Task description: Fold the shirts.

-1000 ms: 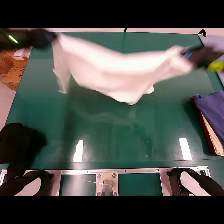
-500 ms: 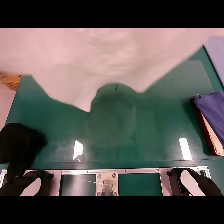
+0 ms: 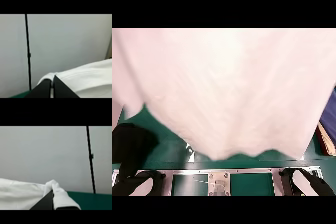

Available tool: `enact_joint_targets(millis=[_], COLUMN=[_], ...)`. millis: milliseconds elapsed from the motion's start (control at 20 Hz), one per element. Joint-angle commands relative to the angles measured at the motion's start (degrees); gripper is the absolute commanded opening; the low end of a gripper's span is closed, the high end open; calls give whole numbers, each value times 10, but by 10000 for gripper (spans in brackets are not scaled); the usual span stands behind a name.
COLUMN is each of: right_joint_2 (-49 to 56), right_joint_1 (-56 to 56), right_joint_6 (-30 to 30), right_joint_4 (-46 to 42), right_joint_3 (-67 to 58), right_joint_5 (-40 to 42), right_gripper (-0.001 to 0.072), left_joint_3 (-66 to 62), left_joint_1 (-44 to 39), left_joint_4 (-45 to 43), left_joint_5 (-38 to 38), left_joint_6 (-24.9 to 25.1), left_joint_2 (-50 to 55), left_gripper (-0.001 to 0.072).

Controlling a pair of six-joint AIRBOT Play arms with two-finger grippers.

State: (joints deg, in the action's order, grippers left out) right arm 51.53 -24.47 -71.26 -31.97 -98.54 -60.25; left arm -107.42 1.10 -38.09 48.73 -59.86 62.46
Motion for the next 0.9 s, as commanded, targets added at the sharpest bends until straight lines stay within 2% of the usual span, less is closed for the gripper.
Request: enact_joint_targets(millis=[0, 100, 200, 350, 500, 650, 700, 750, 800, 850], right_joint_2=[23, 61, 116, 210, 294, 363, 380, 392, 397, 398], right_joint_1=[0, 0, 0, 0, 0, 0, -1, -1, -1, -1], right_joint_6=[30, 50, 60, 71, 75, 75, 74, 74, 74, 74], right_joint_4=[-2, -2, -2, -2, -5, -31, -35, -45, -55, -64], right_joint_3=[149, 224, 264, 268, 268, 268, 268, 268, 268, 268], right_joint_5=[17, 46, 67, 78, 82, 82, 82, 81, 81, 82], right_gripper=[18, 19, 18, 18, 18, 19, 19, 18, 19, 19], left_joint_3=[40, 40, 40, 40, 40, 40, 40, 40, 39, 32], left_joint_1=[-1, -23, -69, -150, -204, -223, -223, -219, -210, -196], left_joint_4=[33, 43, 43, 42, 35, 34, 32, 28, 28, 26], left_joint_5=[42, 39, 3, -85, -146, -153, -138, -116, -82, -27], left_joint_6=[3, 3, 10, 47, 64, 58, 38, 20, 7, -9], left_joint_2=[105, 177, 243, 329, 404, 464, 473, 475, 470, 463], left_gripper=[24, 24, 24, 24, 25, 25, 30, 216, 561, 669])
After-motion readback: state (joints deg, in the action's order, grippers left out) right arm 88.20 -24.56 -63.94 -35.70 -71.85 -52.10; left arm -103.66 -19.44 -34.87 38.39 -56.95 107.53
